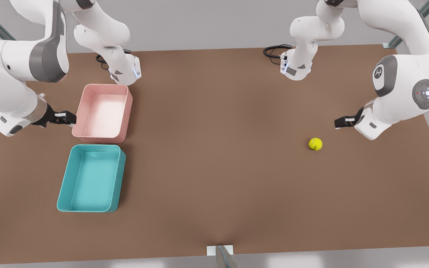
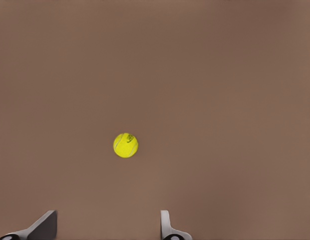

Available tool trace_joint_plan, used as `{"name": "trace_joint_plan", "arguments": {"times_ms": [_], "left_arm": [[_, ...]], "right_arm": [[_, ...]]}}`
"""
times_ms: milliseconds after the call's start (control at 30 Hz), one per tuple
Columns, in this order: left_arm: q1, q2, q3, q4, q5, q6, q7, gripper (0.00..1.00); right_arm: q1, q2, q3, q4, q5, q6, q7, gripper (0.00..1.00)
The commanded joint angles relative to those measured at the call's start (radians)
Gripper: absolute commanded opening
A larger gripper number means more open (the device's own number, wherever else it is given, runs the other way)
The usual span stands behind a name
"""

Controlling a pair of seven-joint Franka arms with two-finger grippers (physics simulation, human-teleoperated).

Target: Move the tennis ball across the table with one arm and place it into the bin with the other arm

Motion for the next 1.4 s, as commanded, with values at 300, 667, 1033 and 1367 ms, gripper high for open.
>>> {"name": "trace_joint_plan", "arguments": {"times_ms": [300, 667, 1033, 1367], "left_arm": [[0.047, 0.049, 0.057, -0.401, 0.094, 0.679, 1.001, 0.21], [0.188, 0.180, -0.031, -0.541, 0.283, 0.921, 2.190, 0.21], [0.188, 0.180, -0.032, -0.684, 0.318, 0.922, 2.203, 0.21], [0.180, 0.209, -0.032, -0.702, 0.316, 0.895, 1.693, 0.21]], "right_arm": [[-0.018, 0.094, -0.009, -0.016, 0.015, 0.095, -0.066, 1.00], [-0.049, 0.107, -0.012, 0.033, 0.002, 0.018, -0.080, 1.00], [-0.046, 0.112, -0.011, 0.034, 0.008, 0.009, -0.072, 1.00], [-0.046, 0.114, -0.011, 0.033, 0.009, 0.007, -0.072, 1.00]]}}
